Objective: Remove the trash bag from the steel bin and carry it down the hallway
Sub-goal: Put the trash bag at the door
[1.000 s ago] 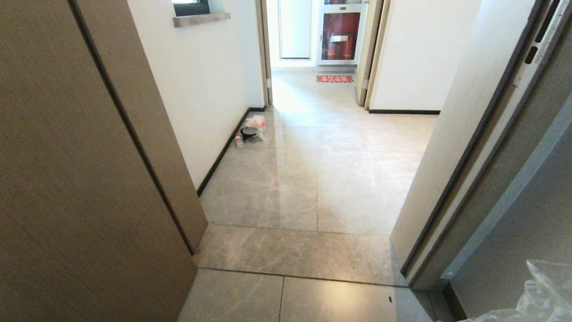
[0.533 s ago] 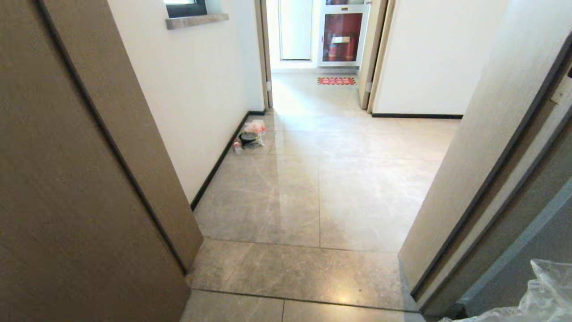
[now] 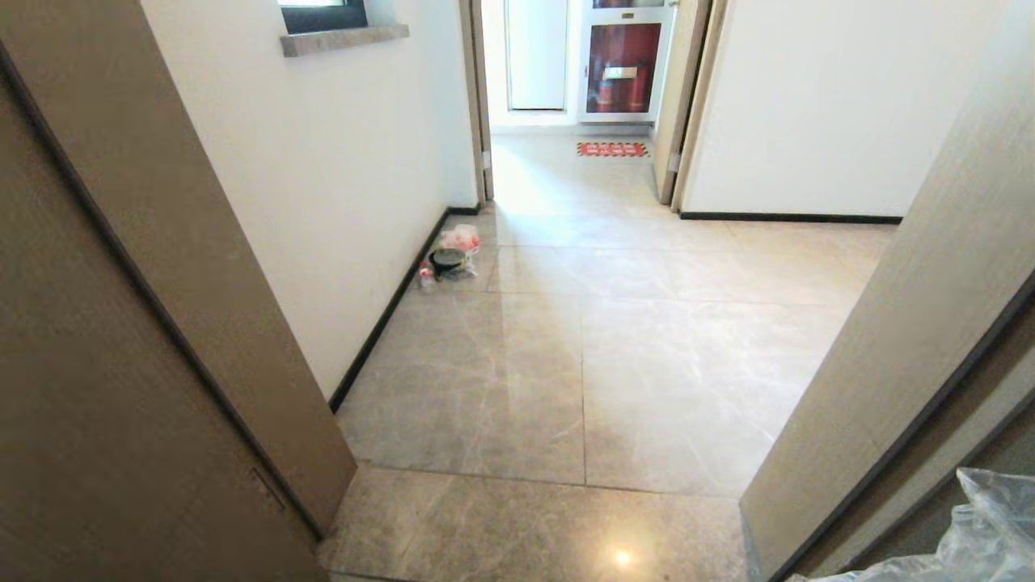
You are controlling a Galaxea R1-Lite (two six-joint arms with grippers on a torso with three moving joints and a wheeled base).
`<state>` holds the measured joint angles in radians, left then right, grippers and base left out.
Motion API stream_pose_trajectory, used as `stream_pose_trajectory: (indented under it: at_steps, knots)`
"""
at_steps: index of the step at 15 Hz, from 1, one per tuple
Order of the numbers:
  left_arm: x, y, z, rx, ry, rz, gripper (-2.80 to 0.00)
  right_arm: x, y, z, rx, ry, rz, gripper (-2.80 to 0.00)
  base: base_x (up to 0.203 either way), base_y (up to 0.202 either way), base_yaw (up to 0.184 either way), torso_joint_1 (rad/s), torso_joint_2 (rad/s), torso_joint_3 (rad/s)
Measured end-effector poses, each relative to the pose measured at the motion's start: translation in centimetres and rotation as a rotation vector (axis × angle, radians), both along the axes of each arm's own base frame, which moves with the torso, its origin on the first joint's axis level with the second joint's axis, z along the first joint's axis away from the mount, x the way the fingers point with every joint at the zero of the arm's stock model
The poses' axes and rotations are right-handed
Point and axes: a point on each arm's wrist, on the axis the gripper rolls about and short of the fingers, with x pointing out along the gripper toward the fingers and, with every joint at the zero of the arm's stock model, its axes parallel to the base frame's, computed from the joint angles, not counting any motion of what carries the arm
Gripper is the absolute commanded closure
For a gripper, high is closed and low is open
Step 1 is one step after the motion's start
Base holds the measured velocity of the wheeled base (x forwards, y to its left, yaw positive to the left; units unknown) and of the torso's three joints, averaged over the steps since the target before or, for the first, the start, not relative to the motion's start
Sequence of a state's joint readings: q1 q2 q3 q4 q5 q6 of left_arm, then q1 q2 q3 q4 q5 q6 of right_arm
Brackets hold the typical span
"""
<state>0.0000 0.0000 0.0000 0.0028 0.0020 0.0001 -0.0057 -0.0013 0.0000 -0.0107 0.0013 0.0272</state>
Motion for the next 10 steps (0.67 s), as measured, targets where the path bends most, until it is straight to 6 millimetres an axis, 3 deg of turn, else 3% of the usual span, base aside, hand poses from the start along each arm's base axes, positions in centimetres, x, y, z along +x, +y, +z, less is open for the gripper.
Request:
stream_pose_trajectory:
  at_steps: [10]
  knots:
    - [0.00, 0.00, 0.00, 0.000, 0.000, -0.001, 0.00, 0.00, 0.00, 0.00, 0.000, 0.000, -0.001, 0.00, 0.192, 0.000, 0.000, 0.001, 0.00, 0.003]
